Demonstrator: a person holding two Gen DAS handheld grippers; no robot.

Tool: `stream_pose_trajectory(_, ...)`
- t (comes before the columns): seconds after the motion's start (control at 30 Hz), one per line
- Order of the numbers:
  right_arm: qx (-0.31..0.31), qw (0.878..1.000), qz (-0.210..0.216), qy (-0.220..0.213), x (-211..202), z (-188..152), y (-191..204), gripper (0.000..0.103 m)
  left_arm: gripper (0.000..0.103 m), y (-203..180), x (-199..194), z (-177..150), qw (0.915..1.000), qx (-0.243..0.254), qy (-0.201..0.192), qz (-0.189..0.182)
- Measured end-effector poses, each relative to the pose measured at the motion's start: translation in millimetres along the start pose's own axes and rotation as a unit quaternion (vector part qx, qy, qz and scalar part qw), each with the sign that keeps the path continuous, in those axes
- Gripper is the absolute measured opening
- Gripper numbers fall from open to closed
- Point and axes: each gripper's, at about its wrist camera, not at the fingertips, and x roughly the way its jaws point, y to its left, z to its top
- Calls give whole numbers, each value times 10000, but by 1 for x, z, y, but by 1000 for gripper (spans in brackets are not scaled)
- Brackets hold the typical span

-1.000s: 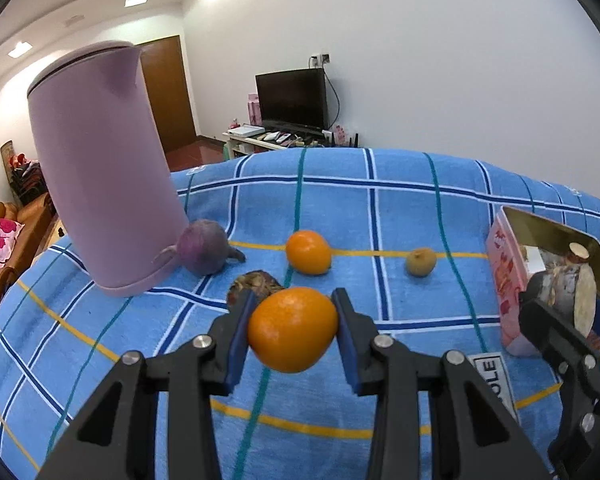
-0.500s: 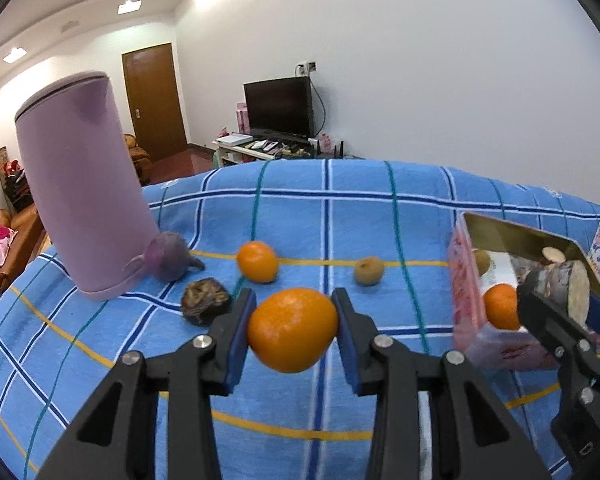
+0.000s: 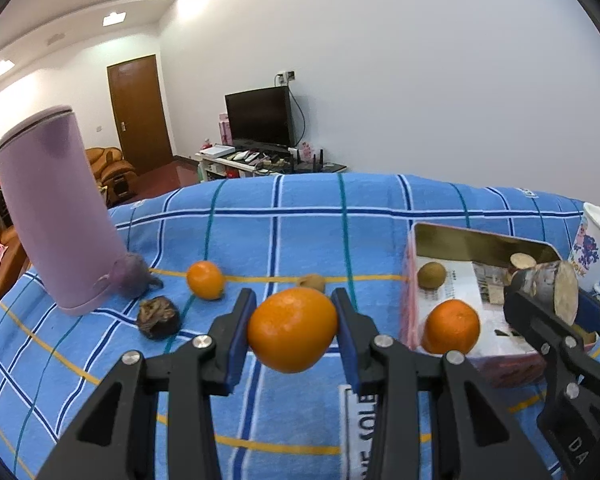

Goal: Organize fruits
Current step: 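Carry the orange and wrapped tea cake over the pink tin box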

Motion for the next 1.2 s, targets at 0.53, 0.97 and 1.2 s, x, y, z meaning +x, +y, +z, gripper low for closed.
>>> stream_pose_trajectory(0.53, 269, 9988, -397, -111, -6, 7, -58, 45, 41, -50, 5, 13, 9993, 223, -57, -296)
stream_pose_trajectory(0.97, 598, 9927, -999, -316, -13, 18, -118, 45, 41, -90, 19, 21, 9977, 355, 25, -584)
stream_pose_trajectory(1.2, 583, 9940, -921, -113, -3, 16, -121, 45, 41, -118, 27, 21, 9957, 548, 126, -743)
